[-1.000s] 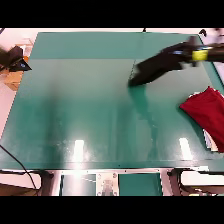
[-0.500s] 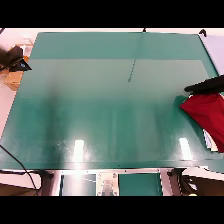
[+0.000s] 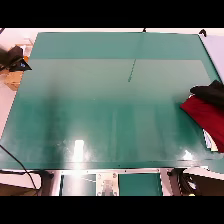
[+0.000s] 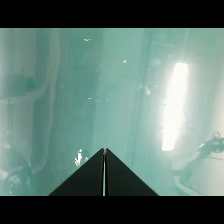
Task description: Fold the shirts.
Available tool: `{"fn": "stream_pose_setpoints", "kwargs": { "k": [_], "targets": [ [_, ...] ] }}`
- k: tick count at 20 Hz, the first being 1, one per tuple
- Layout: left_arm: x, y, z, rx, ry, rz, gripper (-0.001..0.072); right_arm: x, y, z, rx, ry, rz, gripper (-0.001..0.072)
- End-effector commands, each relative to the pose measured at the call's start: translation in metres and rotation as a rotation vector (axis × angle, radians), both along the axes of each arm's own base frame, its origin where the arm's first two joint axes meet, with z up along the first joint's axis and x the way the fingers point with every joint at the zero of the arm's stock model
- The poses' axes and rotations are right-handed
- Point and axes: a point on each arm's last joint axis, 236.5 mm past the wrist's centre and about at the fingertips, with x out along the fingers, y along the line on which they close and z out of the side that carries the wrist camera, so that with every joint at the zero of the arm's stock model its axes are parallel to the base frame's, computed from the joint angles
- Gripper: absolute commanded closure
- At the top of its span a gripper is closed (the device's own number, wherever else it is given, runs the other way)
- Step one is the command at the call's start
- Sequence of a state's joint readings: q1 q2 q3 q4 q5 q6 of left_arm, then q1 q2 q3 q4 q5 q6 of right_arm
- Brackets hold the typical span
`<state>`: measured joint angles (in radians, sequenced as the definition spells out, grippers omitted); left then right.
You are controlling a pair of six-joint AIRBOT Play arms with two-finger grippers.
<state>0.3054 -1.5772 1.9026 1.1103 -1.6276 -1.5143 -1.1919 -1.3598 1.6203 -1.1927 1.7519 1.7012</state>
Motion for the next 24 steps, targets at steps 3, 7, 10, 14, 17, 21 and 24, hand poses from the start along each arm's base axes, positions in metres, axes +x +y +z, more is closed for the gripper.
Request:
{"fn": "stream_pose_setpoints", "kwargs": {
  "k": [3,7,10,14,17,21,24],
  "targets": [
    [0.001,0.001,0.000,0.002,-0.004,0.002,0.0683,-0.063,0.008,-0.073,0.092,0.292,-0.096,0.0695],
    [0.002,0.001,0.000,0.002,-0.008,0.004,0.0683,-0.066,0.013,-0.121,0.115,0.306,-0.112,0.0389],
    [0.002,0.001,0.000,0.002,-0.006,0.004,0.0683,-0.064,0.006,-0.116,0.100,0.302,-0.113,0.0163],
    [0.001,0.001,0.000,0.000,-0.006,0.003,0.0682,0.002,-0.022,-0.040,-0.062,0.071,-0.072,0.0164],
    [0.001,-0.005,0.003,-0.021,-0.011,-0.005,0.0683,0.081,-0.009,0.031,-0.184,-0.173,0.061,0.0580],
    [-0.010,-0.013,0.015,-0.033,-0.021,-0.024,0.0685,0.156,0.072,0.064,-0.201,-0.300,0.333,0.0695],
    [-0.048,-0.036,0.008,-0.007,-0.024,-0.051,0.0685,0.182,0.164,0.042,-0.142,-0.281,0.584,0.0697]
  ]
}}
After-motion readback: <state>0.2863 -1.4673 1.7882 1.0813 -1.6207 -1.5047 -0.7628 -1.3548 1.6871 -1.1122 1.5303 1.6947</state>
